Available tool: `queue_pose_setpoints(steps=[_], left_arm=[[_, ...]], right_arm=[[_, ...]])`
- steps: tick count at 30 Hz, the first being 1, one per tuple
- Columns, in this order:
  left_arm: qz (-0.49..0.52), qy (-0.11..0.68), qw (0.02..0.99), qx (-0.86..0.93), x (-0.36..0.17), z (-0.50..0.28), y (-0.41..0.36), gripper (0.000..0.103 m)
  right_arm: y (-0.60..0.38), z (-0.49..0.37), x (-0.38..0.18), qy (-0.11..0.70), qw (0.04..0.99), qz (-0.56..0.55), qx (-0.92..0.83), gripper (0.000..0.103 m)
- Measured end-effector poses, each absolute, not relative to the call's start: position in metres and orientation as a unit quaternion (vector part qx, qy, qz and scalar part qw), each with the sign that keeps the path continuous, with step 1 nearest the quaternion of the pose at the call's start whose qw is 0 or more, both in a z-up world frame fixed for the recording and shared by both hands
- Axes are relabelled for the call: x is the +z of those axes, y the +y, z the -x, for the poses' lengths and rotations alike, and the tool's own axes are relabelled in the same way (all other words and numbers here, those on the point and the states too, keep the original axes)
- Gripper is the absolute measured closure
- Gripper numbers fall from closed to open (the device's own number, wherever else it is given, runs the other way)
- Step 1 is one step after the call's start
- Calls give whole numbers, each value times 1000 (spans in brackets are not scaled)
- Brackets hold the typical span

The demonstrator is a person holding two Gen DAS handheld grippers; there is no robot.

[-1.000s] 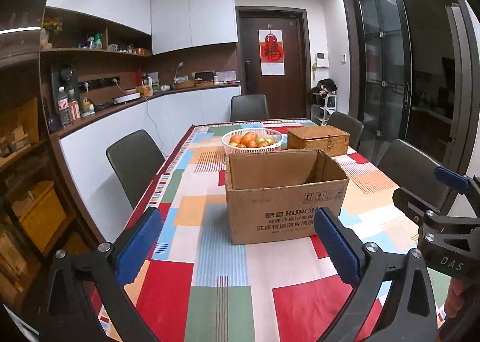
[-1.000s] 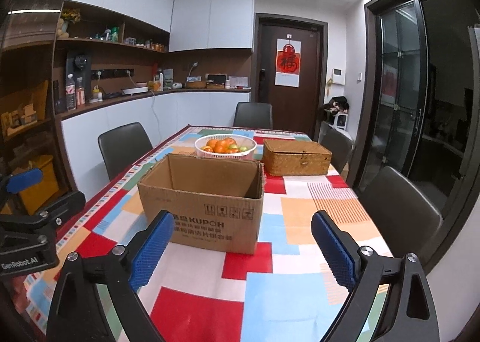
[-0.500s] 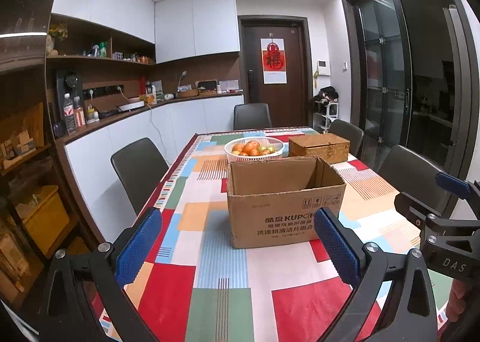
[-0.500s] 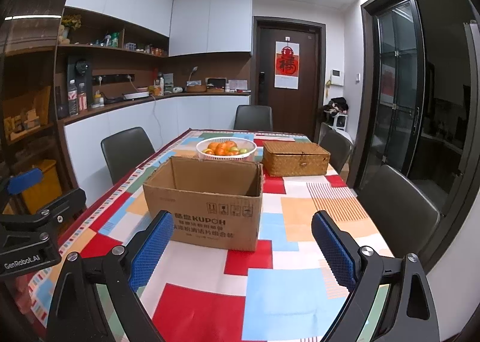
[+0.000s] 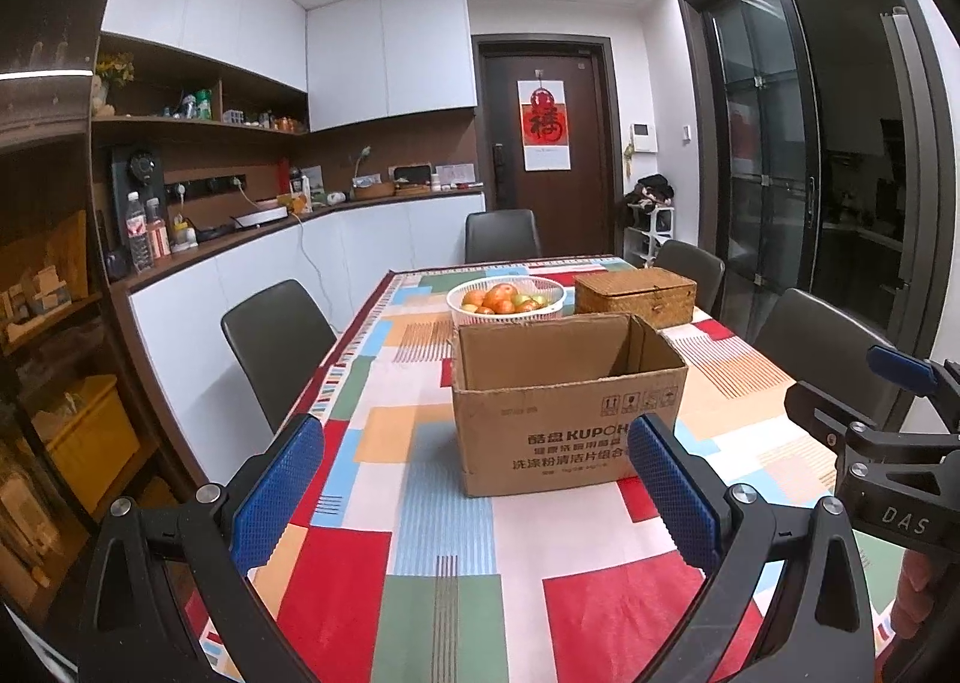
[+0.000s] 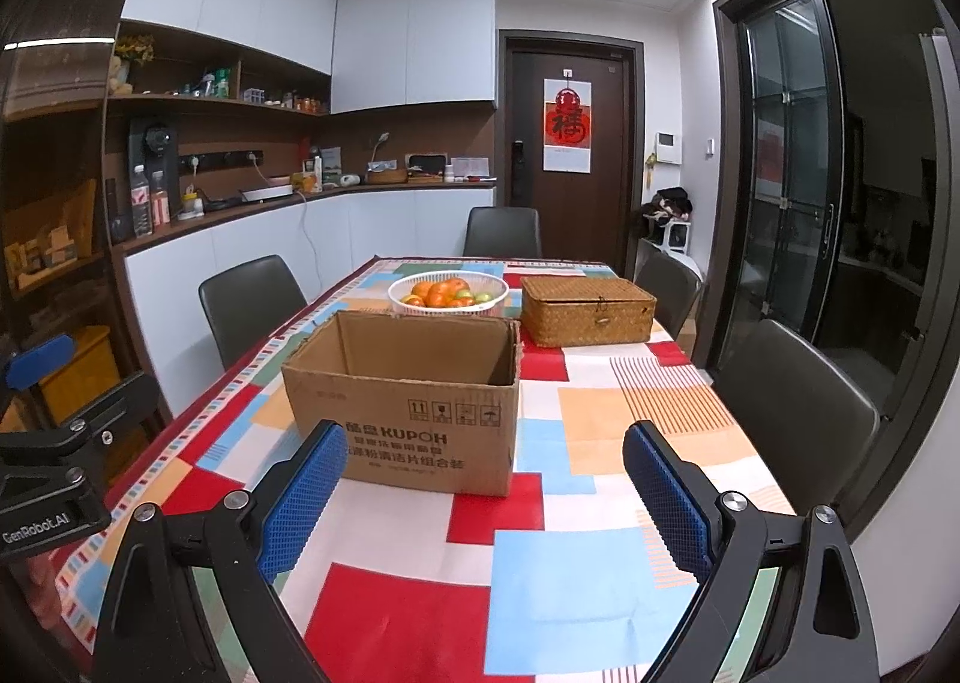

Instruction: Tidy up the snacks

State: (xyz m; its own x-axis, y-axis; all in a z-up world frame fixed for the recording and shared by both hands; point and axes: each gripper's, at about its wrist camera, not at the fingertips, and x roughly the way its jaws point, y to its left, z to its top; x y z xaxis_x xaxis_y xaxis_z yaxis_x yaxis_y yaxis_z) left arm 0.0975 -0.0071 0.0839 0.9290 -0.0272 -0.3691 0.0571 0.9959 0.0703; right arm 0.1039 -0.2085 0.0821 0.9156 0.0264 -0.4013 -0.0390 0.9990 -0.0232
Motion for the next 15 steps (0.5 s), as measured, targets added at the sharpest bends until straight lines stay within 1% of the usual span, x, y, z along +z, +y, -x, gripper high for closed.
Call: queue_pose_setpoints(steps=[15], left_arm=[[-38, 194, 980, -21, 82, -102, -7, 0]], right_arm=[[-206, -105, 80, 212, 977, 17, 17, 9]])
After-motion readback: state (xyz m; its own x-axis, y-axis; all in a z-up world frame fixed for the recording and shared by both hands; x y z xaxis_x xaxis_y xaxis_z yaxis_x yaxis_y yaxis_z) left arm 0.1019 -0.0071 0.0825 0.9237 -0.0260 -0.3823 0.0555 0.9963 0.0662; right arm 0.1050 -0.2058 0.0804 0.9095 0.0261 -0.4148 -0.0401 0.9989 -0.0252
